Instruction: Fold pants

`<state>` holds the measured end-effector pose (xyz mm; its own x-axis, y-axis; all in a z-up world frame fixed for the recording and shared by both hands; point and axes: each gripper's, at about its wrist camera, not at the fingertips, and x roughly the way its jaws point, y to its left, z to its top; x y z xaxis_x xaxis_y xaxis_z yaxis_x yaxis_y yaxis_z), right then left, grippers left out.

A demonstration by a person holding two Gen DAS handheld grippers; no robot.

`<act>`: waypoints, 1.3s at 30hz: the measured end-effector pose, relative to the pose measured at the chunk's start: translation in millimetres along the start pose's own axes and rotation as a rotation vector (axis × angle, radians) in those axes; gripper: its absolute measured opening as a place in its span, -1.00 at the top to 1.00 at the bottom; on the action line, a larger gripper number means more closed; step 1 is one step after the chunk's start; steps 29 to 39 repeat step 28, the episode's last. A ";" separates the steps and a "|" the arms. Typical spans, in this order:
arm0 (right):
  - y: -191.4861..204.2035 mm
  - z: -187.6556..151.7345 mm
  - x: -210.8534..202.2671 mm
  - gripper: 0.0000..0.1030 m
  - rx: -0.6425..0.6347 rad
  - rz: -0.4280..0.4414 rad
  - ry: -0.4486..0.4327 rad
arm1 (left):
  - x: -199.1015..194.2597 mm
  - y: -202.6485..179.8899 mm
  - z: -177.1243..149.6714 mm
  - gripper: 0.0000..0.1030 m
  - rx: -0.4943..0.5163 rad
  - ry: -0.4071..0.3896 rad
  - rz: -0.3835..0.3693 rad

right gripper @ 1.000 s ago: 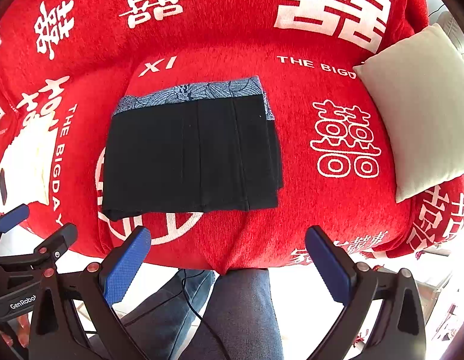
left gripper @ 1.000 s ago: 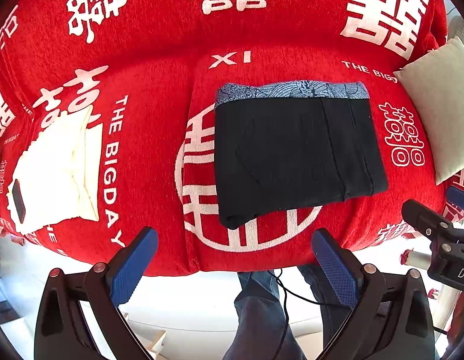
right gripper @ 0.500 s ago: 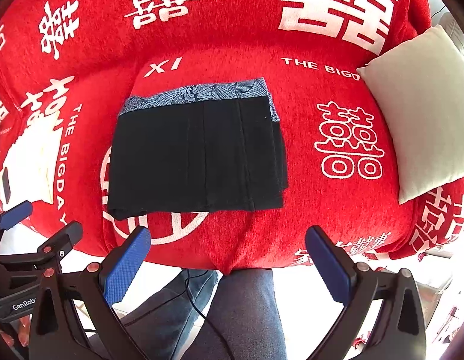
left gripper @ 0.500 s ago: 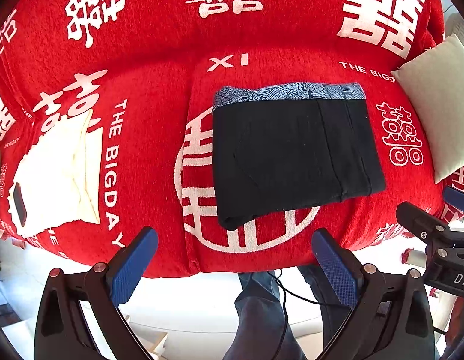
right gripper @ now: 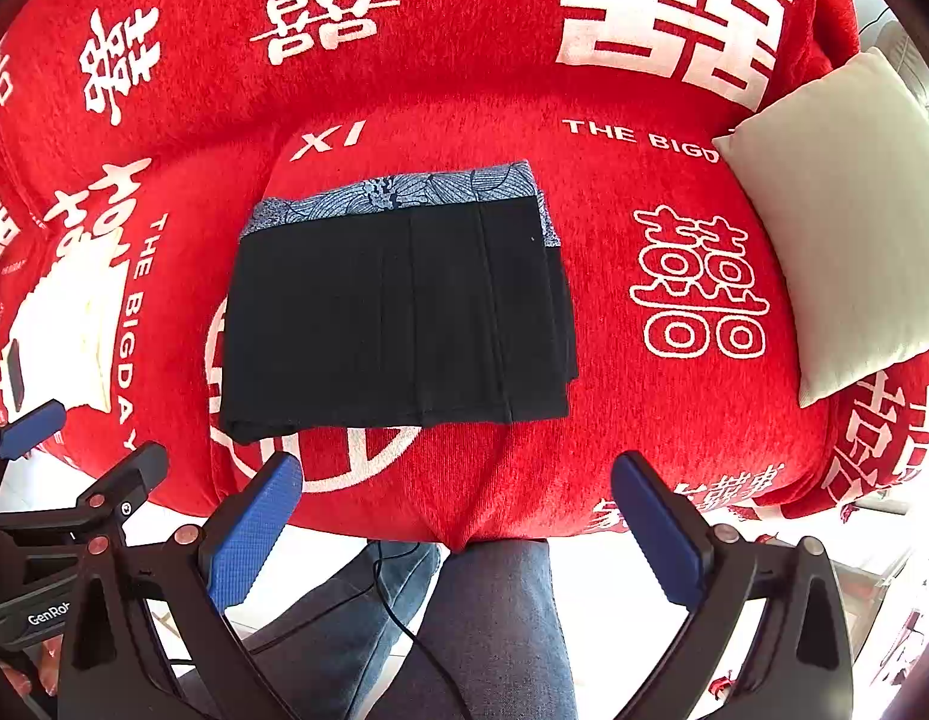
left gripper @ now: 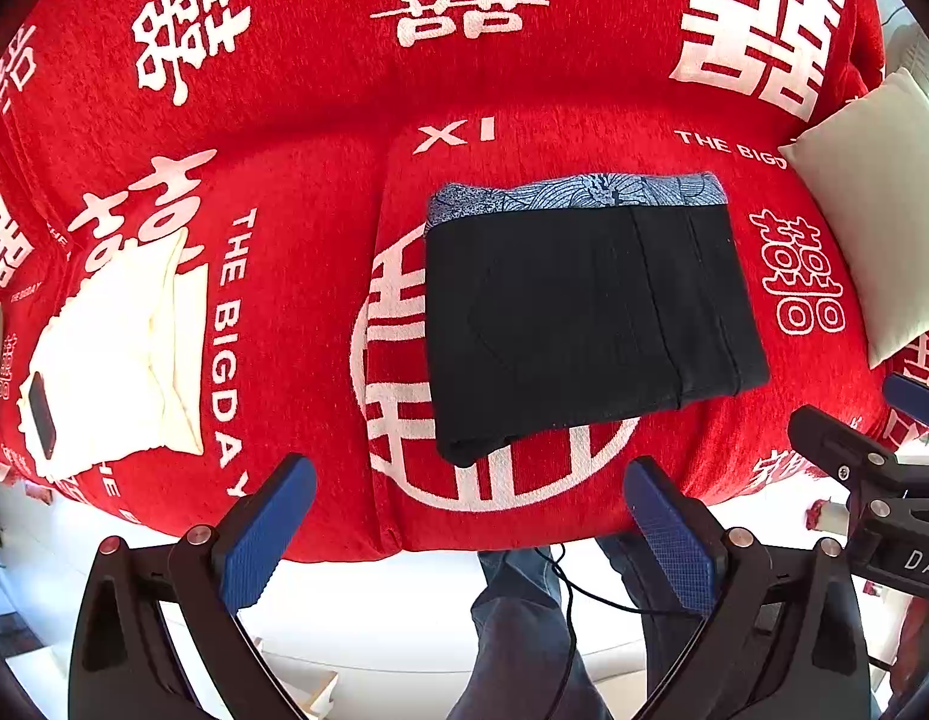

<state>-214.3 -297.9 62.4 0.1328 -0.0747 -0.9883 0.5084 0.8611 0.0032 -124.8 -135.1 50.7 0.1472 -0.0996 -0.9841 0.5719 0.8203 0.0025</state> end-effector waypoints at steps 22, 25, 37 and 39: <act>5.0 -1.0 0.8 -0.99 -0.006 0.002 0.001 | -0.2 -1.8 -1.5 -1.00 -0.009 -0.012 0.018; 5.0 -0.5 1.5 -0.99 -0.005 0.002 0.001 | -1.0 -1.2 -1.2 -1.00 -0.013 -0.020 0.008; 3.9 -0.1 1.7 -0.99 0.001 0.000 0.000 | -0.6 -2.0 -0.6 -1.00 -0.009 -0.020 0.004; 3.9 -0.1 1.7 -0.99 0.001 0.000 0.000 | -0.6 -2.0 -0.6 -1.00 -0.009 -0.020 0.004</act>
